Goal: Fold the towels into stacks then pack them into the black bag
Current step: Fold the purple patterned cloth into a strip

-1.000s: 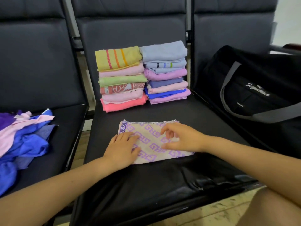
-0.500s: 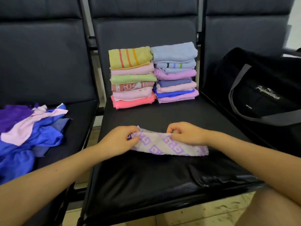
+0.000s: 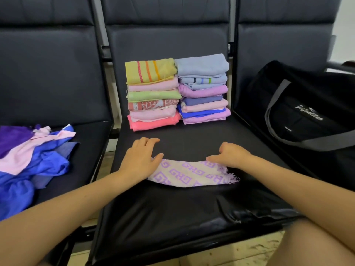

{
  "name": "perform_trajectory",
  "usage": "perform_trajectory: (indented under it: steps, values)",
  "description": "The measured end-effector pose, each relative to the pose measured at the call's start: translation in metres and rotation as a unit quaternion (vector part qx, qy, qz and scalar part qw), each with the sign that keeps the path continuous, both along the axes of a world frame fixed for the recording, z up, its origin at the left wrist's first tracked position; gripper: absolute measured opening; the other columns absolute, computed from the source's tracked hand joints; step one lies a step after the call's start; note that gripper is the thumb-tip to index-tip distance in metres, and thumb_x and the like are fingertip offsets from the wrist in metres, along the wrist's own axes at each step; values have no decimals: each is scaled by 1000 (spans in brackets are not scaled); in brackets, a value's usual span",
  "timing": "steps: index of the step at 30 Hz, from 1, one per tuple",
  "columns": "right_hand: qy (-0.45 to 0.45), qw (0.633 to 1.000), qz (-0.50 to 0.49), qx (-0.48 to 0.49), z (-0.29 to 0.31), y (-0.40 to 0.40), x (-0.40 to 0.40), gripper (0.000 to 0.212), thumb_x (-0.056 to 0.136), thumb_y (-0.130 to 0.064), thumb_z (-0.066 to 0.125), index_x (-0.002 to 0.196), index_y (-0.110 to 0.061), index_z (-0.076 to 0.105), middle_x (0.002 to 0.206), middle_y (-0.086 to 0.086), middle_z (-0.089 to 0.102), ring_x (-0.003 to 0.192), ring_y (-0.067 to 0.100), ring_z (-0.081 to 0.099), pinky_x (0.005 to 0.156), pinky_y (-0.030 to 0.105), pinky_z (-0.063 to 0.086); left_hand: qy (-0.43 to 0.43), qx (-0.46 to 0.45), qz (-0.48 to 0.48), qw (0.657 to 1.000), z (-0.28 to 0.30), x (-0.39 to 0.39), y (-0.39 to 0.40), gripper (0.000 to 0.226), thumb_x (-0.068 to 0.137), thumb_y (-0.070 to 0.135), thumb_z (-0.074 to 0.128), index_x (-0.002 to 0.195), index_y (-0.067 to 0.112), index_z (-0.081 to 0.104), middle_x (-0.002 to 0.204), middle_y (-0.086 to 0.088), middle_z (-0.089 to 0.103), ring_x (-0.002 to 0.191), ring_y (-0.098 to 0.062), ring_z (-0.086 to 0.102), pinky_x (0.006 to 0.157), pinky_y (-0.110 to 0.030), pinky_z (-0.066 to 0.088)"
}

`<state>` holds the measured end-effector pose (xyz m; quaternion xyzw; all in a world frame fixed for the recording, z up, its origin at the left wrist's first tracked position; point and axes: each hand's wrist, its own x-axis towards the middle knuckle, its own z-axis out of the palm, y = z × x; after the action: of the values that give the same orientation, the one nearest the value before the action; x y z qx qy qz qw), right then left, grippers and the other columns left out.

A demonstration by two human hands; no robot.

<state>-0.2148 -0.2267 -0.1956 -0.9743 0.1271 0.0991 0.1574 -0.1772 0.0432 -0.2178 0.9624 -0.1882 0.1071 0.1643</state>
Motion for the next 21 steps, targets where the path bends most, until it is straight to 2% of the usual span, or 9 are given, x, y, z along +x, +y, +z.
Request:
perform_trajectory:
  steps: [2,4,6,11,15,18,21]
  values:
    - [66,997,-6,-26,3,0,-11,54,82,-67,57,72,-15,49,74,0,55,65,15,53,54,25,39,11,33,-29,999,-4,-4,-2,58,92,48,51,143,26,36,137,0,42,128,-19,38,100,-36,40]
    - [110,993,2,-41,2,1,-20,57,79,-70,57,69,-16,44,70,-2,49,61,14,50,53,24,39,48,61,-24,997,-12,-8,-2,65,90,53,52,145,26,32,138,-1,41,129,-19,36,98,-35,42]
    - [115,993,10,-36,-4,3,-24,58,77,-69,61,71,-15,43,69,-4,45,62,13,48,54,26,37,75,75,-10,994,-19,-6,-2,67,89,52,55,145,24,32,137,-3,41,129,-21,35,99,-34,41]
    - [37,990,2,135,-18,9,-27,41,81,-37,73,60,-18,43,62,-5,42,56,8,40,50,22,30,104,-40,-6,994,-11,2,-1,51,87,24,64,135,21,46,123,-5,42,111,-20,52,94,-26,40]
    - [-22,962,-47,269,-22,11,-19,19,83,-15,65,74,-14,48,67,-1,53,58,11,51,50,19,41,78,-95,-22,992,0,3,-3,48,86,8,61,131,22,51,114,0,42,100,-10,51,86,-18,38]
    - [-30,936,-93,338,-26,7,-14,21,84,-5,63,75,-13,45,63,3,57,54,13,57,46,19,45,45,-131,-54,989,6,3,-8,40,86,3,58,121,24,58,106,4,45,92,-3,48,77,-10,34]
    - [-44,910,-154,384,-28,1,-7,23,82,0,65,65,-7,51,59,7,54,54,16,55,51,24,48,10,-155,-66,986,6,7,-13,34,89,1,54,114,24,61,106,4,47,93,-4,49,77,-10,35]
